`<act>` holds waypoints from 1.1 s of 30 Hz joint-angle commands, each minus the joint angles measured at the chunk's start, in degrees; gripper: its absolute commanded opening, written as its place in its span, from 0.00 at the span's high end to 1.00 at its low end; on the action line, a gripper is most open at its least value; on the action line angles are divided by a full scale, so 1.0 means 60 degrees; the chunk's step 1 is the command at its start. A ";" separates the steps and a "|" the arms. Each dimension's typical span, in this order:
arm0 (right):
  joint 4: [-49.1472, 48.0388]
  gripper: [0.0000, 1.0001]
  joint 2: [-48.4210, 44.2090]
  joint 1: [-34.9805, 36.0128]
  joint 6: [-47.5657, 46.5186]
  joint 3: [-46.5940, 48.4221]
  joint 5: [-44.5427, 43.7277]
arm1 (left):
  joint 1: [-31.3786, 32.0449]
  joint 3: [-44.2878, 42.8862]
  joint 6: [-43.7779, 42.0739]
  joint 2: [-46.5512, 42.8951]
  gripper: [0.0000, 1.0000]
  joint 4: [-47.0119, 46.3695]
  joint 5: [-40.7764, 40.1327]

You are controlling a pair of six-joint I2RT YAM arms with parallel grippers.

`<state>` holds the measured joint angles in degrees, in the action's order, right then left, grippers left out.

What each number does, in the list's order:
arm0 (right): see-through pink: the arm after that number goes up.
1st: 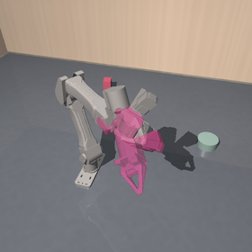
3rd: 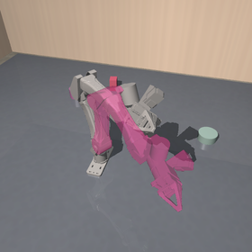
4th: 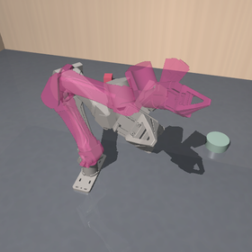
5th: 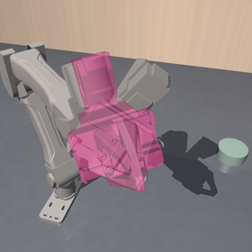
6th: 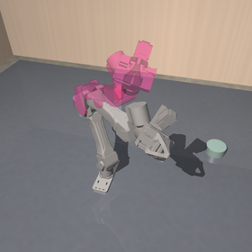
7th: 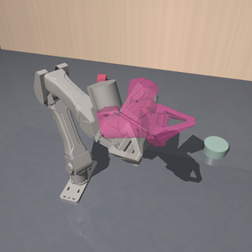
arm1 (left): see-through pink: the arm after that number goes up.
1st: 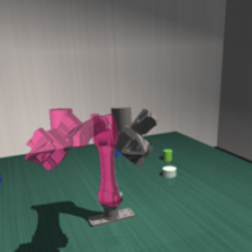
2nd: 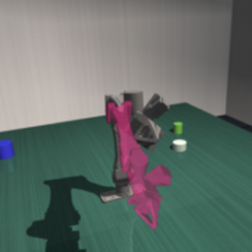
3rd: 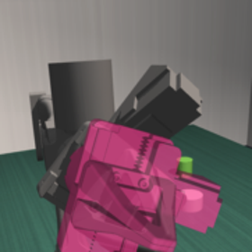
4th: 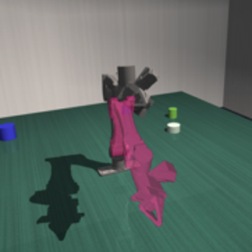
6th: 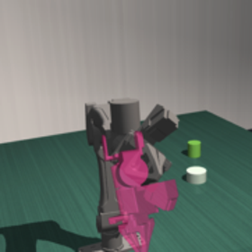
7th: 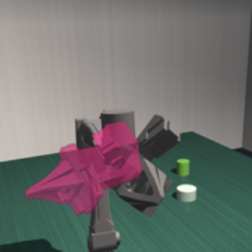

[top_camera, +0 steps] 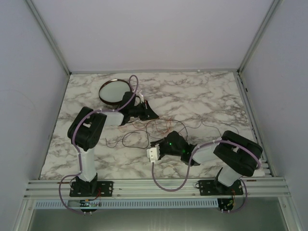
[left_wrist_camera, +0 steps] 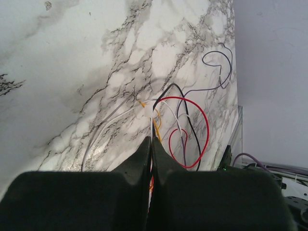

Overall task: Zip-tie the wires
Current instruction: Adjust the cable at the center of the board, then tie the cable at the center of the board.

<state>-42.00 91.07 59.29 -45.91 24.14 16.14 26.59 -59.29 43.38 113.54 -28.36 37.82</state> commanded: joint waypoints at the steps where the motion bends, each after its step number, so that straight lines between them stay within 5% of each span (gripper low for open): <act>1: -0.0371 0.86 0.0012 0.0051 -0.0613 -0.0113 -0.0320 | 0.0051 -0.0168 0.0007 -0.0275 1.00 0.0126 0.0045; 11: -0.0405 0.72 0.0485 0.0072 -0.1997 -0.0150 -0.0942 | 0.0076 -0.0161 0.0000 -0.0318 1.00 0.0231 0.0094; 33: -0.3583 0.72 0.2147 0.0703 -0.3734 -0.0853 -0.2197 | 0.0182 -0.0160 0.0329 -0.0328 1.00 0.0111 0.0087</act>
<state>-59.42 101.93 62.54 -66.70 19.29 3.42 27.29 -59.29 44.71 113.54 -27.88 37.87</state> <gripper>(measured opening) 0.283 0.005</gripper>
